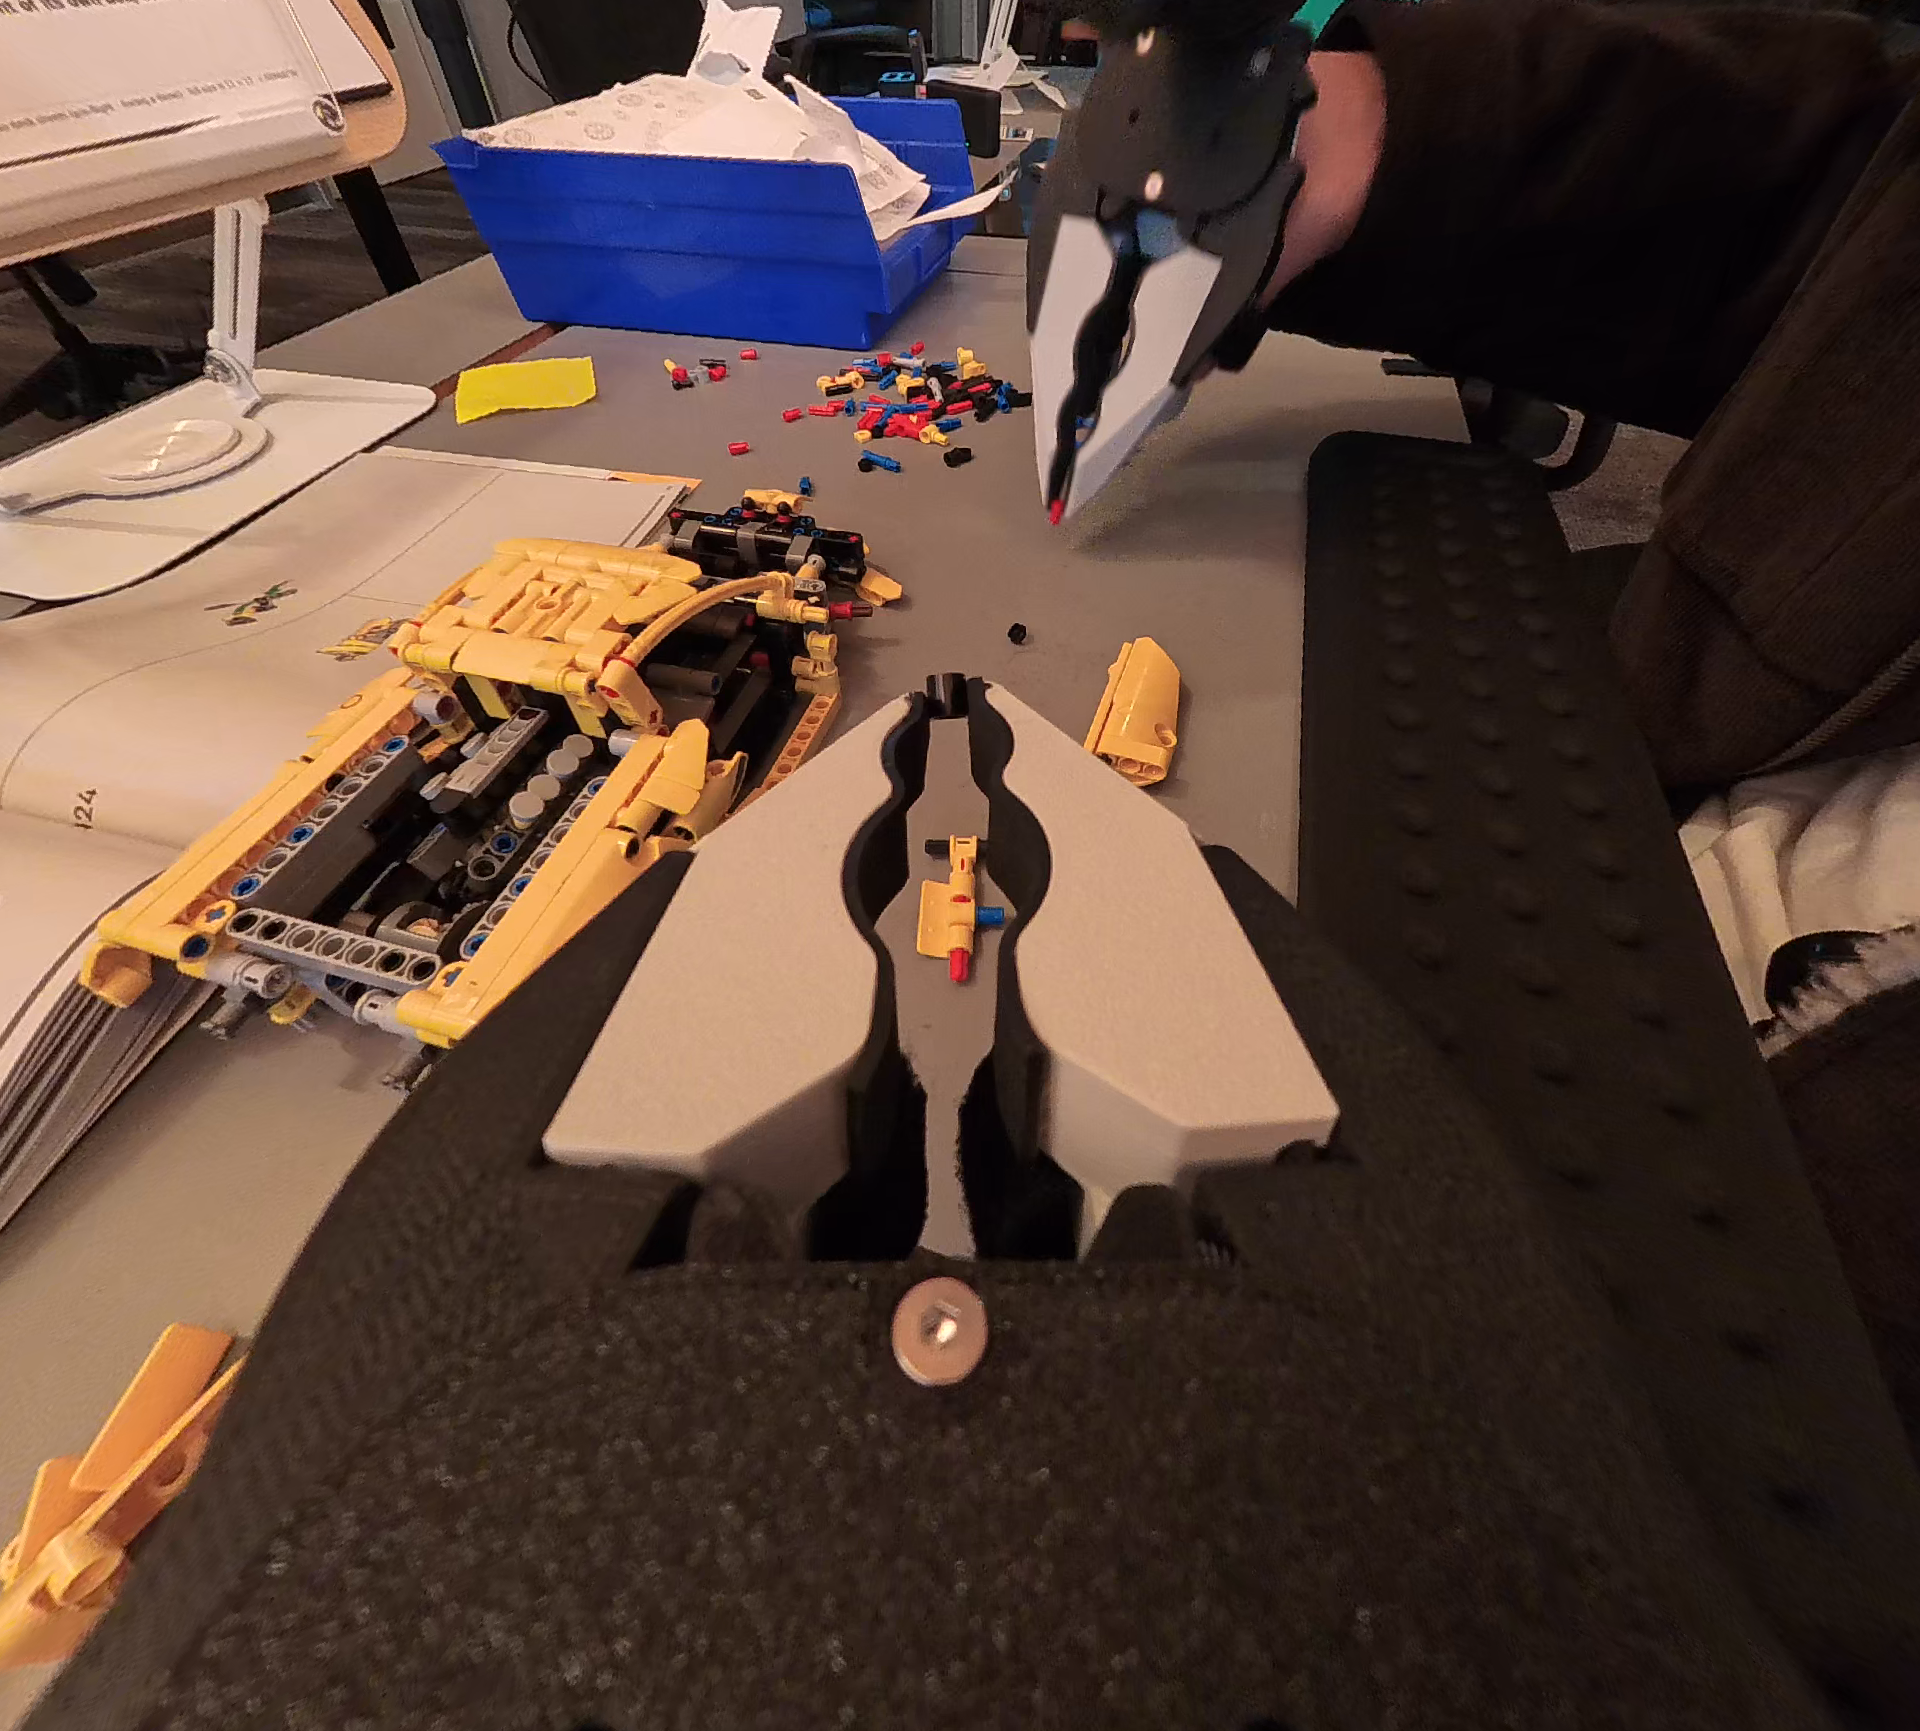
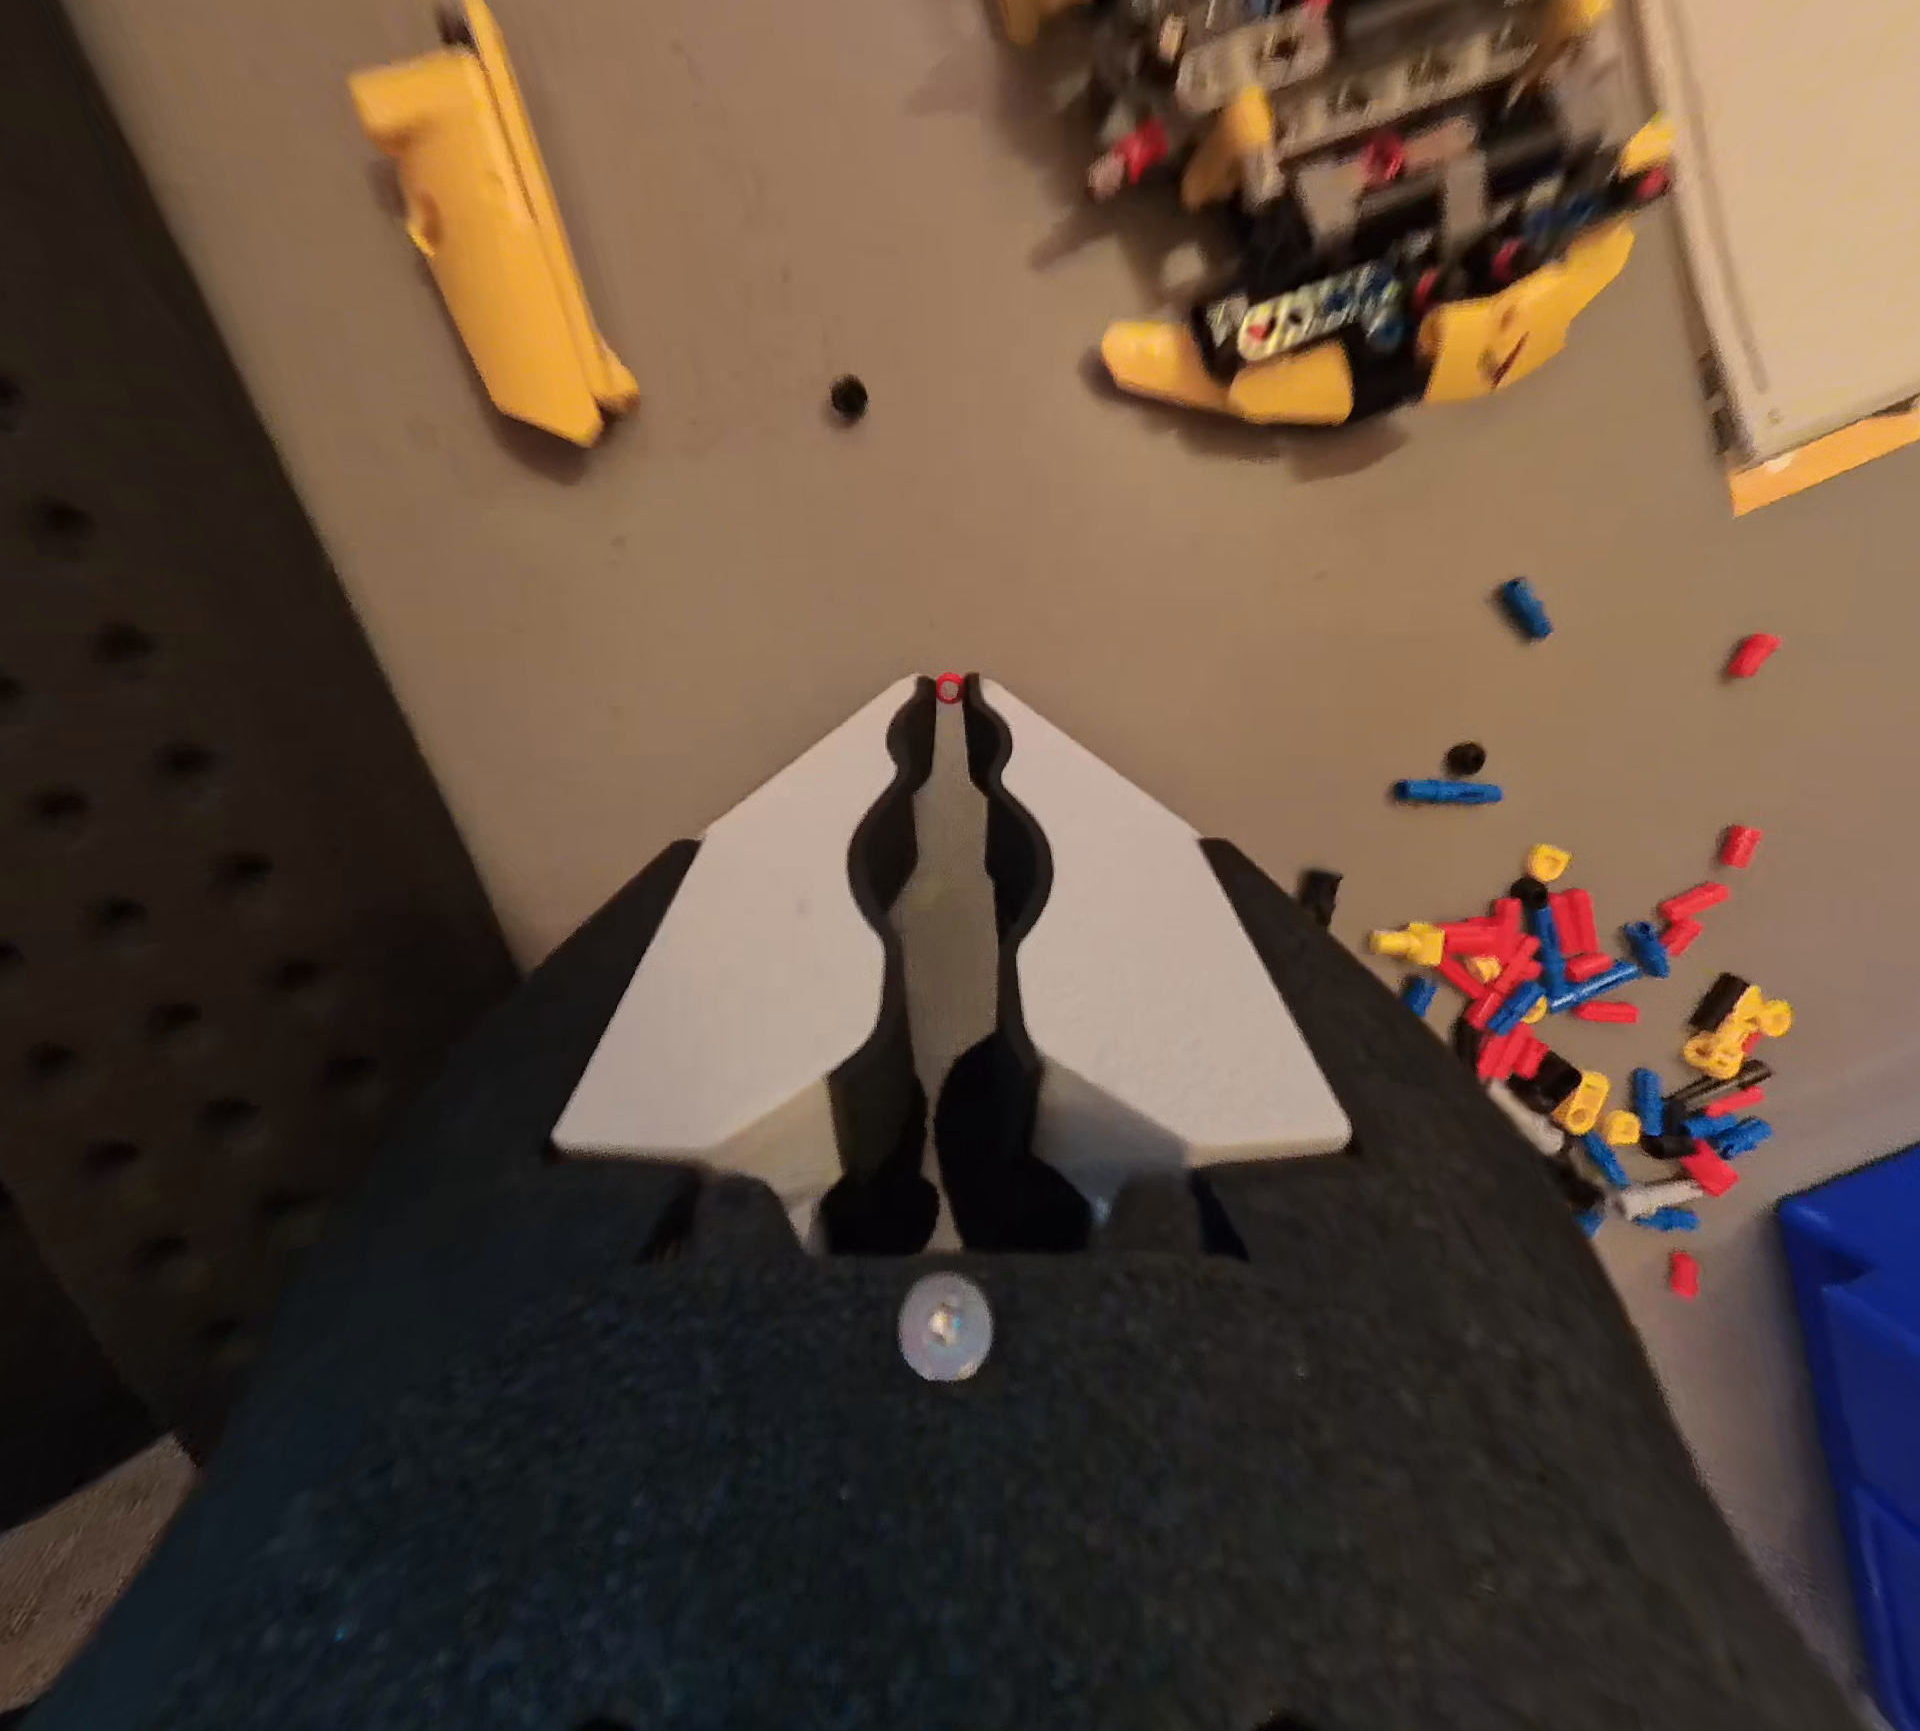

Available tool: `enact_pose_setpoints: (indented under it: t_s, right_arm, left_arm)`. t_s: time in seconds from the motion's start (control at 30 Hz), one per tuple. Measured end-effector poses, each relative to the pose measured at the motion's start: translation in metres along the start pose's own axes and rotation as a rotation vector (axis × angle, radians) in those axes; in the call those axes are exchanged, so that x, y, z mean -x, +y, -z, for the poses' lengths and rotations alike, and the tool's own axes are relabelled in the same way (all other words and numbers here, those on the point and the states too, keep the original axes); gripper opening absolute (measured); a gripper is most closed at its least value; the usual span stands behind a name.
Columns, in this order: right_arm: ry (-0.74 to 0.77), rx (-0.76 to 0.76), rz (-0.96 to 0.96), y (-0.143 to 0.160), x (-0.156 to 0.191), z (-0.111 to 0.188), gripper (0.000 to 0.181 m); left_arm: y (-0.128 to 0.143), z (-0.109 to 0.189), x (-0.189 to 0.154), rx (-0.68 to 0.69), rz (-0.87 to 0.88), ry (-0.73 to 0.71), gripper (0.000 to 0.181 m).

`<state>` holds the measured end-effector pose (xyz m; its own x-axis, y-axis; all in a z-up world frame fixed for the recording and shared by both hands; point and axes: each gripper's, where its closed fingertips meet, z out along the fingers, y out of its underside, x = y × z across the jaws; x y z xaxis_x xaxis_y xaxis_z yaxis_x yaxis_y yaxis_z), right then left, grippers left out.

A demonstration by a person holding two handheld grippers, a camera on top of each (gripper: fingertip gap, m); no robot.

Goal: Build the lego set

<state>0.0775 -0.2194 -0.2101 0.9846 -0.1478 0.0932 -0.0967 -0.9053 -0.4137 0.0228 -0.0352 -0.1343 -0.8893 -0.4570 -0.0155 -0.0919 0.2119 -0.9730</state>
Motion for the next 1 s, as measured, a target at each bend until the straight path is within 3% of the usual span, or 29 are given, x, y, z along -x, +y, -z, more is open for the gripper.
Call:
enact_pose_setpoints:
  t_s: [0.07, 0.2, 0.3, 0.37, 0.47, 0.73, 1.0]
  right_arm:
    - [-0.034, -0.145, -0.002, -0.029, 0.008, 0.012, 0.004]
    - [-0.19, -0.536, -0.038, -0.119, 0.038, 0.045, 0.004]
    - [-0.283, -0.655, -0.096, -0.17, 0.061, 0.04, 0.004]
    - [-0.303, -0.653, -0.09, -0.186, 0.071, 0.028, 0.004]
    - [-0.296, -0.605, -0.036, -0.193, 0.079, 0.013, 0.004]
    - [-0.308, -0.577, 0.007, -0.194, 0.081, 0.01, 0.004]
    - [-0.401, -0.68, 0.053, -0.199, 0.087, 0.017, 0.003]
  left_arm:
    - [-0.001, 0.0, 0.0, -0.006, -0.016, -0.004, 0.007]
    - [-0.005, 0.0, -0.004, -0.026, -0.077, -0.01, 0.007]
    - [-0.007, 0.0, -0.007, -0.033, -0.131, -0.021, 0.007]
    - [-0.007, -0.001, -0.008, -0.032, -0.142, -0.02, 0.007]
    - [-0.007, 0.0, -0.009, -0.034, -0.14, -0.012, 0.007]
    - [-0.003, -0.002, -0.011, -0.007, -0.14, 0.004, 0.007]
    - [-0.011, 0.004, -0.017, -0.045, -0.073, 0.067, 0.006]
